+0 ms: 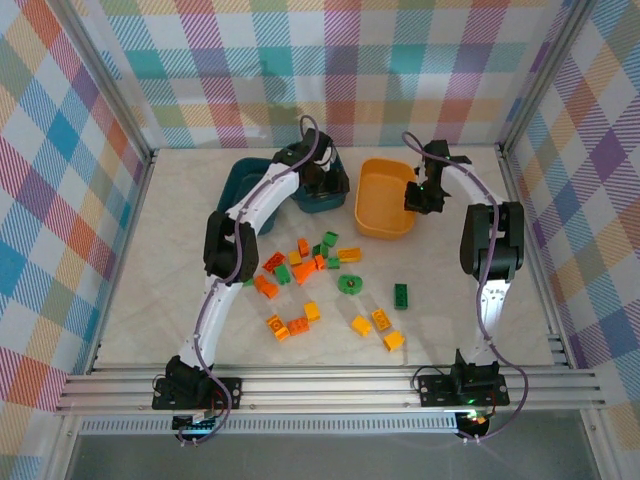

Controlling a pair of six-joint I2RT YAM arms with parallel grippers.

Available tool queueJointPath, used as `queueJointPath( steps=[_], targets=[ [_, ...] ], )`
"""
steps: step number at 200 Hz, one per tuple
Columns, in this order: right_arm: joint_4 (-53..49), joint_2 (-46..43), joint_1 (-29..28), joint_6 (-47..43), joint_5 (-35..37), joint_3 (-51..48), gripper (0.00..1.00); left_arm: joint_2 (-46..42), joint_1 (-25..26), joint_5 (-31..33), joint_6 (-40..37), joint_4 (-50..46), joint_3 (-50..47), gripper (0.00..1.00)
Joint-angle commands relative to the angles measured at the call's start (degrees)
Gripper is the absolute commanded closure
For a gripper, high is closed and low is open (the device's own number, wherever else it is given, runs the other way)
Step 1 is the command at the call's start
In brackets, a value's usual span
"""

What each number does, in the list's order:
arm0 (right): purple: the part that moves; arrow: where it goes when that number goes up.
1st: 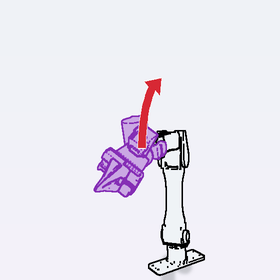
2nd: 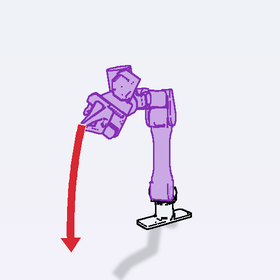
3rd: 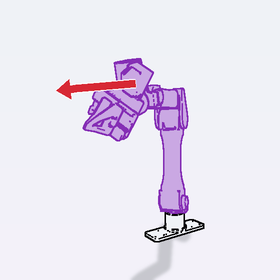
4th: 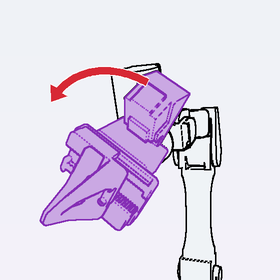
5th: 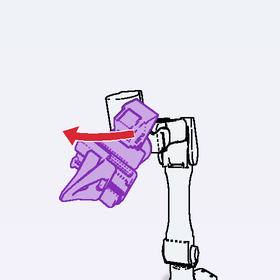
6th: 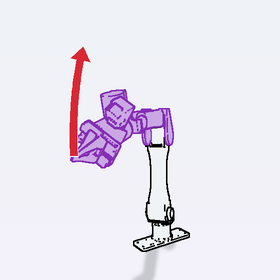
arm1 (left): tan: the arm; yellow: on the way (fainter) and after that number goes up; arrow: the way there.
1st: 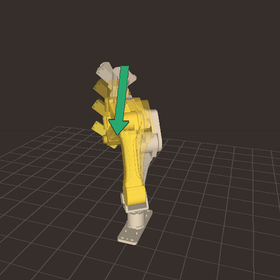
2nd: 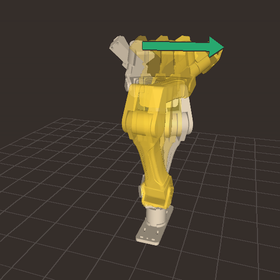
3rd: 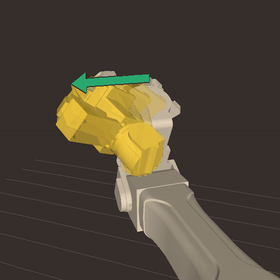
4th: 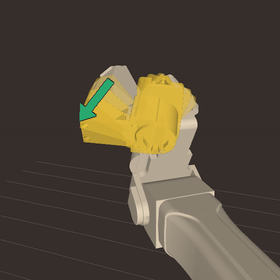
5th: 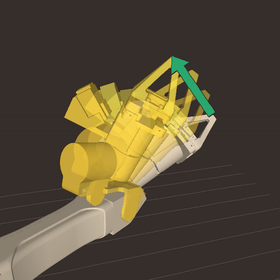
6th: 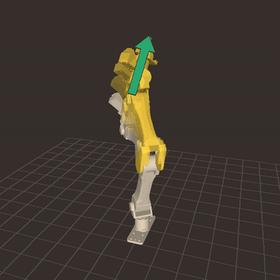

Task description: Sort the legos into containers by color

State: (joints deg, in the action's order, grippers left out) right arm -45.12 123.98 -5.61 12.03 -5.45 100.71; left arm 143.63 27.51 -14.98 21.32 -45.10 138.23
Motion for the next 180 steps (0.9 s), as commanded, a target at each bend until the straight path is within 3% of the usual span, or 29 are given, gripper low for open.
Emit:
queueJointPath(
  steps=[1, 78, 180],
  targets=[
    [-0.2, -1.9, -0.3, 0.3, 0.2, -1.9, 0.95, -0.6, -0.2, -1.5, -0.2, -0.6, -0.4, 0.51],
    [-1.0, -4.0, 0.2, -0.4, 1.9, -2.3, 0.94, -7.5, 0.9, -4.0, -0.2, 5.1, -16.3, 0.54],
    [-2.2, -2.9, 0.2, -4.9, 2.2, 1.7, 0.92, -14.3, 1.8, -9.9, -2.9, 5.1, -26.5, 0.57]
  ],
)
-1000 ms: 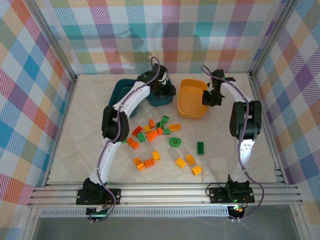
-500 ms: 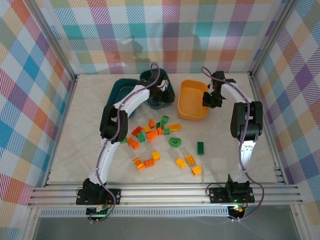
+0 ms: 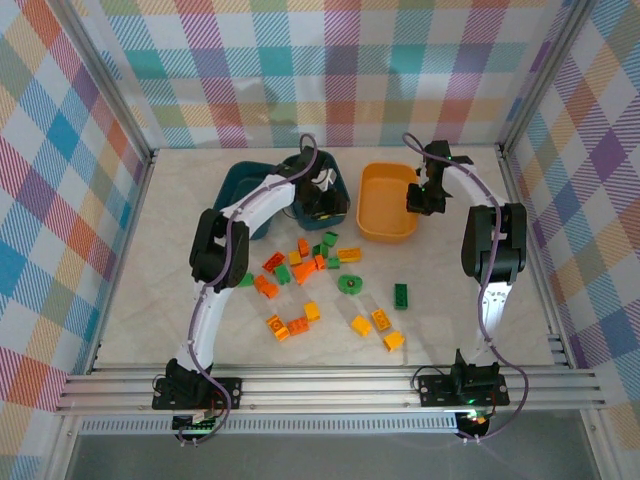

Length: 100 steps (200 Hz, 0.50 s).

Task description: Sort the legos into containers by color

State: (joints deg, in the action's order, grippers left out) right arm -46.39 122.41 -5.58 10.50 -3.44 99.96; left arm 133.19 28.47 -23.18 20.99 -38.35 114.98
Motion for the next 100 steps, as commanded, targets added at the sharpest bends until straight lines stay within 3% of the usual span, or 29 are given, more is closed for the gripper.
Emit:
queueJointPath(
  steps=[1, 45, 100],
  targets=[
    [-0.9, -1.3, 0.2, -3.5, 0.1, 2.4, 0.92, -4.0, 0.9, -1.7, -2.7, -1.8, -3.3, 0.57],
    [0.5, 1.0, 0.1, -4.6, -3.9, 4.4, 0.91, -6.0, 0.7, -0.6, -6.9, -6.0, -3.7, 0.62],
    [-0.3, 5.1, -2.0, -2.2, -6.8, 7.9, 0.88, -11.6, -2.2, 1.8, -6.8, -8.3, 0.1, 0.43]
  ],
)
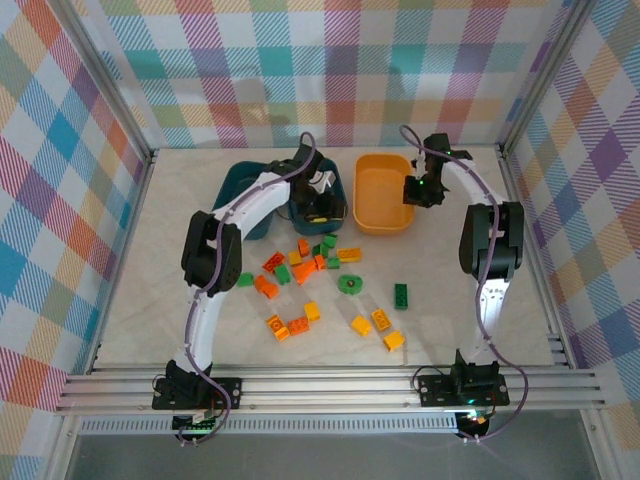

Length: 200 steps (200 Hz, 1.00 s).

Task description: Sort the legos into containers by color

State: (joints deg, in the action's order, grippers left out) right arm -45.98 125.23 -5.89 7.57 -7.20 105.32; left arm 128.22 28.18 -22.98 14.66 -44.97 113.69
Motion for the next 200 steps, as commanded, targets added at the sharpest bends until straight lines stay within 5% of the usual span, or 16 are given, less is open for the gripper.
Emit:
queueJointPath(
  steps=[1, 17, 41, 89, 141, 200],
  targets=[
    [-0.8, 2.3, -1.7, 0.8, -3.0, 2.7, 0.88, -7.0, -2.0, 1.6, -0.4, -1.5, 1.3, 0.42],
    [-2.1, 3.7, -2.3, 1.1, -2.7, 4.7, 0.86, -11.4, -5.3, 2.5, 1.9, 1.9, -3.9, 0.29],
    [-2.7, 5.1, -3.1, 1.9, -2.4, 7.0, 0.84, -15.6, -10.8, 3.2, 4.3, 5.7, -11.4, 0.24],
    [-4.4, 5.1, -4.0, 2.5, -3.0, 9.1, 0.62, -18.5, -18.4, 2.6, 8.0, 12.4, -21.1, 0.1],
    [-4.1, -3.9, -3.5, 4.8, 3.5, 3.8, 0.45, -13.7, -18.7, -4.7, 15.9, 21.0, -23.1, 0.01],
    [2.3, -19.4, -3.2, 9.8, 5.0, -15.0, 0.38, -9.0, -16.4, -8.5, 22.5, 28.0, -19.9, 0.0]
  ],
)
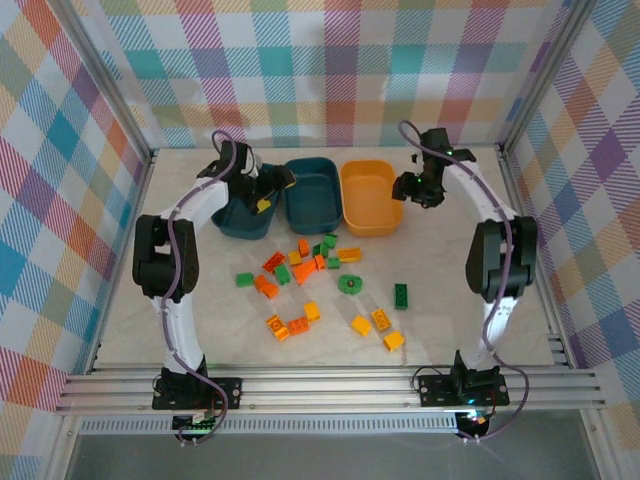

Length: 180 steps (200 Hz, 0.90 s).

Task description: Sort the legos into containers by color

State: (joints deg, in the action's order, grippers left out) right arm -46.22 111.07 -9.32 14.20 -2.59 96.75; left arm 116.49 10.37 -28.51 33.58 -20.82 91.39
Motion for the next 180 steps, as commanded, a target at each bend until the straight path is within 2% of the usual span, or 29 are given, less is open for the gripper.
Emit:
queueJointPath(
  steps=[1, 56, 105, 129, 158, 180],
  targets=[
    [2.6, -5.6, 0.3, 3.2, 0.4, -6.6, 0.38, 2.8, 1.5, -3.0, 3.6, 3.9, 2.5, 0.0],
    [5.7, -17.8, 0.3, 6.8, -0.5, -22.8, 0.36, 6.6, 2.9, -4.2, 5.1, 6.2, 8.1, 0.0],
    [5.2, -26.6, -0.8, 8.8, -0.8, -33.7, 0.35, 9.0, 3.1, -1.9, -1.3, -1.5, 13.9, 0.0],
    [4.6, -28.8, -3.0, 10.6, 0.1, -37.4, 0.34, 8.8, 3.1, -1.7, -4.8, -5.3, 16.7, 0.0],
    [4.2, -29.8, -7.0, 12.7, 2.2, -41.3, 0.32, 4.0, 3.2, -0.1, -7.2, -6.6, 14.9, 0.0],
    [4.7, -30.3, -9.3, 14.5, 3.0, -43.7, 0.31, -5.5, 3.4, 3.3, -7.1, -3.8, 7.0, 0.0]
  ],
)
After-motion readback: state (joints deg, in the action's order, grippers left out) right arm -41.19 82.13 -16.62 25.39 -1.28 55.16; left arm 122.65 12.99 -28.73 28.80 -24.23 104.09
